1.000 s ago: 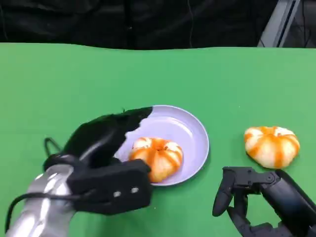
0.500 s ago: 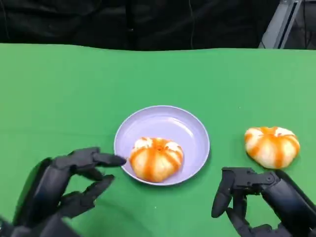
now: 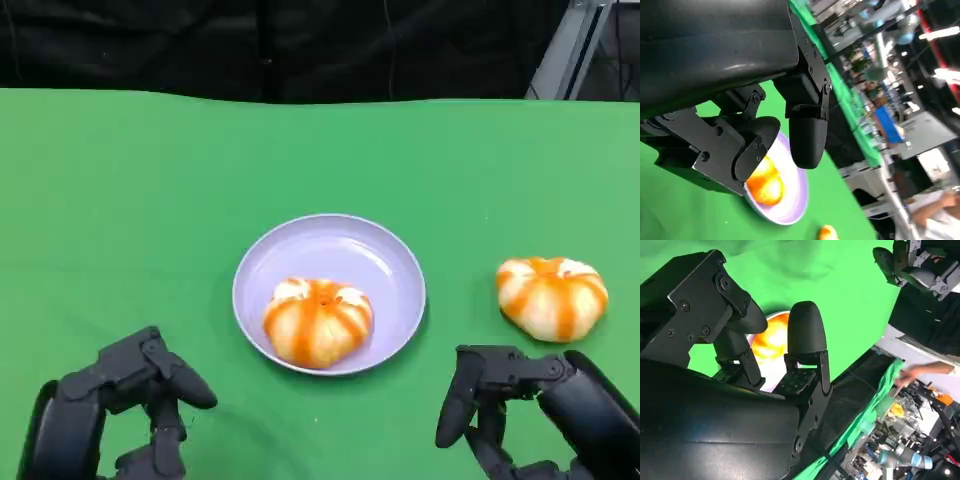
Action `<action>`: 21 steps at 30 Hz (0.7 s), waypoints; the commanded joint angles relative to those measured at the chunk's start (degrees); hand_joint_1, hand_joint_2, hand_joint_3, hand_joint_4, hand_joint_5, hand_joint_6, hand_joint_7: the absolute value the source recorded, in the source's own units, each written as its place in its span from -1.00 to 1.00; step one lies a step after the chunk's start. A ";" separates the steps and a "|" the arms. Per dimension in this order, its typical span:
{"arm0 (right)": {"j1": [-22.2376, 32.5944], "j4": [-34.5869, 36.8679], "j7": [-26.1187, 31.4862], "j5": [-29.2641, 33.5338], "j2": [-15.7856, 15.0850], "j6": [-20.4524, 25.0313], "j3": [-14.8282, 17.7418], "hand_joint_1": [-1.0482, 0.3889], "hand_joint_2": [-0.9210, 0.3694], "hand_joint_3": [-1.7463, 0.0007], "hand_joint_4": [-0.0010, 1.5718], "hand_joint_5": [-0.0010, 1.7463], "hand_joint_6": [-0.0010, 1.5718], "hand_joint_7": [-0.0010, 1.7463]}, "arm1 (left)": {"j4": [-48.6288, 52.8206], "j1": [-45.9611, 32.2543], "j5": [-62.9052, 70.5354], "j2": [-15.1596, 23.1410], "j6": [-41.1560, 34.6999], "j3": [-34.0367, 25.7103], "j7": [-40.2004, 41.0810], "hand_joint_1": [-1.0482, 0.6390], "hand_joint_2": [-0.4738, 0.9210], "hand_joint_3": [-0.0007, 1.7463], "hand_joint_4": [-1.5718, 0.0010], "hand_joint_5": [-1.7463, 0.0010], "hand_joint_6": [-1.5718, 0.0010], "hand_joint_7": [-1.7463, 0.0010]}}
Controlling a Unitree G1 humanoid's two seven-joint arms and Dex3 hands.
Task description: Grasp the bread from the table and place it into the plate.
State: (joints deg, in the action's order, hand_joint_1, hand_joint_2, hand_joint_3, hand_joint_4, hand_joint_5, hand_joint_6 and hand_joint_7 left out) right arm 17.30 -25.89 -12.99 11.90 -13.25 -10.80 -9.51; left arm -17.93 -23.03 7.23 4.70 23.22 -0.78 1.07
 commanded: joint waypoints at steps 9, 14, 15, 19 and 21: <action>-0.18 0.48 0.08 -0.18 -0.74 -0.39 0.79 0.64 0.03 -0.66 0.11 0.89 0.05 0.49 | 4.21 1.89 -3.07 0.55 2.29 -1.40 -0.96 0.27 0.26 0.56 -0.05 -0.97 0.02 -0.77; -0.53 1.03 -0.02 -0.31 -0.88 -0.49 1.00 0.63 0.02 -0.64 0.11 0.88 0.05 0.49 | 5.30 2.43 -3.68 0.42 2.97 -1.45 -1.61 0.28 0.27 0.55 -0.05 -0.97 0.01 -0.75; -0.63 1.26 -0.02 -0.35 -0.92 -0.59 1.07 0.64 0.01 -0.64 0.11 0.88 0.05 0.49 | 5.23 2.47 -3.82 0.17 2.64 -1.35 -1.61 0.28 0.27 0.55 -0.06 -0.96 0.01 -0.75; -1.07 1.96 -0.03 -0.31 -1.02 -0.86 1.10 0.62 0.01 -0.65 0.11 0.87 0.06 0.49 | 5.35 2.79 -3.94 -0.27 2.36 -1.13 -1.58 0.27 0.32 0.48 -0.07 -0.96 -0.01 -0.73; -1.19 2.31 0.01 -0.33 -1.02 -1.14 1.02 0.62 0.02 -0.65 0.11 0.86 0.06 0.49 | 5.41 2.86 -4.29 -0.29 2.32 -1.10 -1.80 0.28 0.32 0.49 -0.08 -0.96 -0.01 -0.73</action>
State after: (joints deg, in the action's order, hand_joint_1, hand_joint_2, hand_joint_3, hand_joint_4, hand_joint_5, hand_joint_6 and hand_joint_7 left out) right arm 16.54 -24.01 -12.97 11.88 -13.47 -11.23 -9.20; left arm -13.09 -20.48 3.82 4.29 25.34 -1.81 -0.14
